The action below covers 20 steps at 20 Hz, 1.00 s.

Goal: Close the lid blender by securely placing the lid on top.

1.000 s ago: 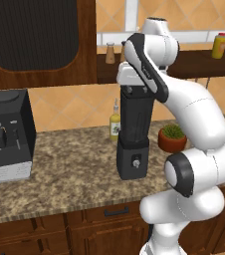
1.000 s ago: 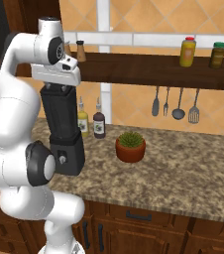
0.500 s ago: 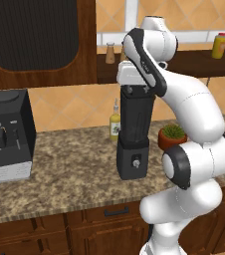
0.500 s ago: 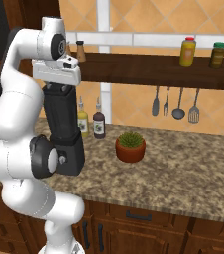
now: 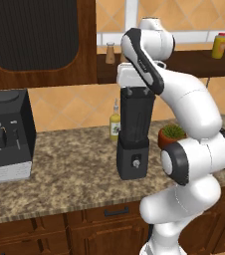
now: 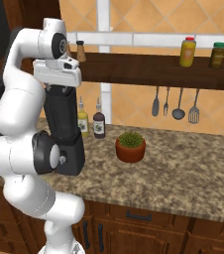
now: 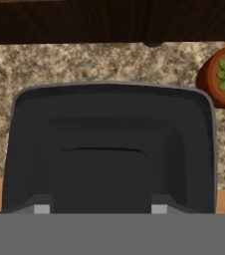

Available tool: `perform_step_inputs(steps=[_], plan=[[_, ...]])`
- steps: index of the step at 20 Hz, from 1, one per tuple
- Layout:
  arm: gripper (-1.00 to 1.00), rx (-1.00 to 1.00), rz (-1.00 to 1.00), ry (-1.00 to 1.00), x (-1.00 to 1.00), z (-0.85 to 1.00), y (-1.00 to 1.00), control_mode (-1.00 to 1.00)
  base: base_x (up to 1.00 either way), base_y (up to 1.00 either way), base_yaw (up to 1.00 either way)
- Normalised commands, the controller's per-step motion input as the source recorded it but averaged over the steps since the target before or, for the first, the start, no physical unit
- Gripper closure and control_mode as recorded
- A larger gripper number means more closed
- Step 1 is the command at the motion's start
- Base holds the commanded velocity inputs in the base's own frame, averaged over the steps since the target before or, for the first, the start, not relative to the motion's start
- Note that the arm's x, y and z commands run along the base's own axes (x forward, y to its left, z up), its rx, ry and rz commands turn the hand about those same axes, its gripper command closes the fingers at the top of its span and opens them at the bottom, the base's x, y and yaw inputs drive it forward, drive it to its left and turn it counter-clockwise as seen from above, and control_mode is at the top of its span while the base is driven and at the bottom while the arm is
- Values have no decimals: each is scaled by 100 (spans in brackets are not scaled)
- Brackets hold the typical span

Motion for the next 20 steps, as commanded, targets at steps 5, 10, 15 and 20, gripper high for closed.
perform_step_inputs(steps=[5,10,15,20], plan=[[100,-4,0,-2,-42,-45,0,-100,0,0,0],[100,0,0,-29,-8,-44,0,-100,0,0,0],[100,0,0,-42,-6,-57,0,-100,0,0,0],[100,0,0,-47,-2,-57,0,-100,0,0,0]])
